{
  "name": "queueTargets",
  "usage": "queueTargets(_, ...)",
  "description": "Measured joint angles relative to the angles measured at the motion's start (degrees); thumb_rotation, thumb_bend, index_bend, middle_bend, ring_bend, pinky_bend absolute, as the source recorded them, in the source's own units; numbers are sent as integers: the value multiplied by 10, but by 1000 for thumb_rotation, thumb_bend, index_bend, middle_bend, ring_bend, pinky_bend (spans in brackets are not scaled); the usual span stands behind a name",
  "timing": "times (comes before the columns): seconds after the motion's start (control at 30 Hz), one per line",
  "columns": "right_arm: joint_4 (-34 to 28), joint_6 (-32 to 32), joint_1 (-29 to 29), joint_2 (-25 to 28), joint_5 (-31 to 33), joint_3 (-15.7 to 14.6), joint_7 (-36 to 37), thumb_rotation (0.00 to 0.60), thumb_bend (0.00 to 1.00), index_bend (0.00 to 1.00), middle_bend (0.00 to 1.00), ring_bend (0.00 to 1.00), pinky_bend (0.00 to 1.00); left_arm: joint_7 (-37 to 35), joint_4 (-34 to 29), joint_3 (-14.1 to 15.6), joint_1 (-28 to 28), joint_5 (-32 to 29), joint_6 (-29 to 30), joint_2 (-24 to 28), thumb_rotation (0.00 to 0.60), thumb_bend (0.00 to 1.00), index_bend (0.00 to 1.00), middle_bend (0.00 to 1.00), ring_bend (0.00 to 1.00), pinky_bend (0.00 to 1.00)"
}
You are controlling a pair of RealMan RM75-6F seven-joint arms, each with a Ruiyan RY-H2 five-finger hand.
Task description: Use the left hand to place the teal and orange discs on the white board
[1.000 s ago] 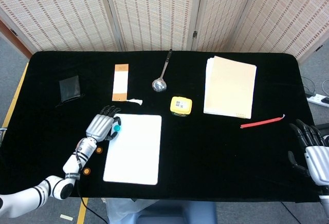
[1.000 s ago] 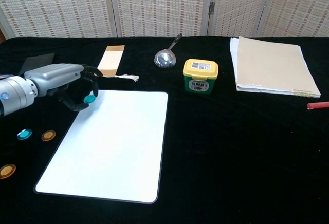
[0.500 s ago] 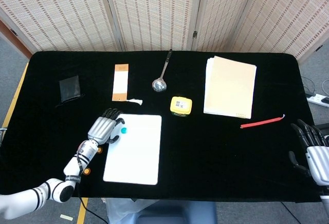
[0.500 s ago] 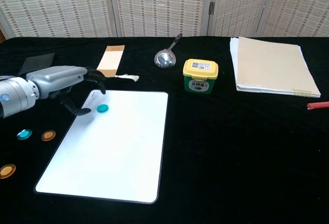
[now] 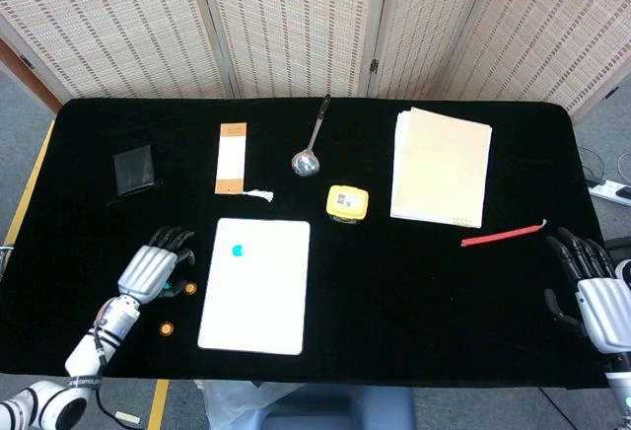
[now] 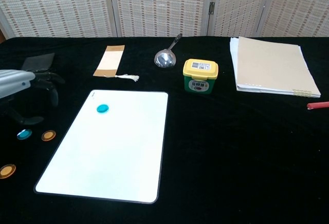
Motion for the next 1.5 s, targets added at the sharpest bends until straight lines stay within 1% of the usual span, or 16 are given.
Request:
queueTargets(0.17, -4, -2, 2, 1, -1, 0, -4, 600, 533, 0, 1, 0, 0, -9, 18, 21, 23, 8, 8, -2, 600, 387, 446, 139, 0, 0)
queueTargets(0.27, -5, -3, 3, 1, -2, 0, -5, 600, 532, 0, 1, 0, 0, -11, 29, 24, 28, 5, 2, -8, 600, 387, 446, 139, 0, 0)
queueTargets(0.87, -6, 4, 0, 1, -3, -2, -6, 600, 533, 0, 1, 0, 0, -12, 85, 16, 38, -14, -22, -39, 600, 387, 443, 139, 0, 0)
queueTargets(1.2, -9, 6, -1, 0, -4, -3, -9, 600, 533, 0, 1, 0, 0, -24, 106, 11, 42, -16, -31, -44, 600, 389, 445, 139, 0, 0)
queueTargets(1.5, -10, 11, -4, 2, -4, -3, -8, 600, 533, 0, 1, 0, 0, -46, 127, 8, 44, -10, -34, -54, 600, 390, 518, 139, 0, 0)
